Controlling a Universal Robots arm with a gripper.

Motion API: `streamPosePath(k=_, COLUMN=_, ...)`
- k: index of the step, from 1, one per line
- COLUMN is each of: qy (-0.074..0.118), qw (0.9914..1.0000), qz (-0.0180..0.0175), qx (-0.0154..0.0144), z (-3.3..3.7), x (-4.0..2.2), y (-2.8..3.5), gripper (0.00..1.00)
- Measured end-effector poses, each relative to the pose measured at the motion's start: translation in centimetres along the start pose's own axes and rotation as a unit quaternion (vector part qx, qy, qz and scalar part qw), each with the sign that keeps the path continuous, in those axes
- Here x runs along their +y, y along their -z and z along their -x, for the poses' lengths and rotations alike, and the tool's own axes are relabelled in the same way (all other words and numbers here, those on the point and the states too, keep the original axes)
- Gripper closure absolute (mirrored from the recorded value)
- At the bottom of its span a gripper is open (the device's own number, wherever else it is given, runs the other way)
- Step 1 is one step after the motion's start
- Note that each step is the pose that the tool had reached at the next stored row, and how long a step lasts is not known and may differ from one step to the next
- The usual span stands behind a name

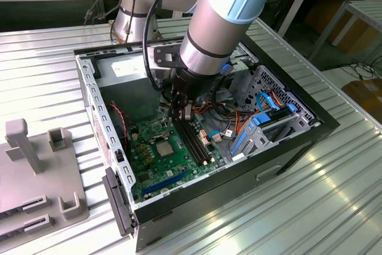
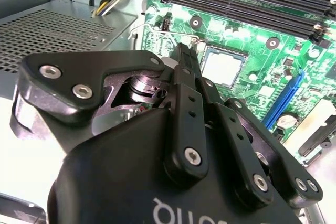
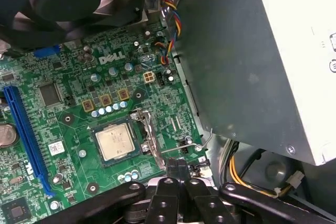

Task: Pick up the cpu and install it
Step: 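Close the cpu cover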

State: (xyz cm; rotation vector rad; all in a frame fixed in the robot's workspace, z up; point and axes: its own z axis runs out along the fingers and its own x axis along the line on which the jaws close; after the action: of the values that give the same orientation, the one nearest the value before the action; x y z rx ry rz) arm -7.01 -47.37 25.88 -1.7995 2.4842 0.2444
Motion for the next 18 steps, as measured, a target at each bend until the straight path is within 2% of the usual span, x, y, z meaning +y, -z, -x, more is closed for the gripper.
streamPosePath(k=18, qy=0.010, qw=0.99995, qz=0.0015, qx=0.0010, z=-1.03, x=-0.33, y=0.19, gripper=0.89)
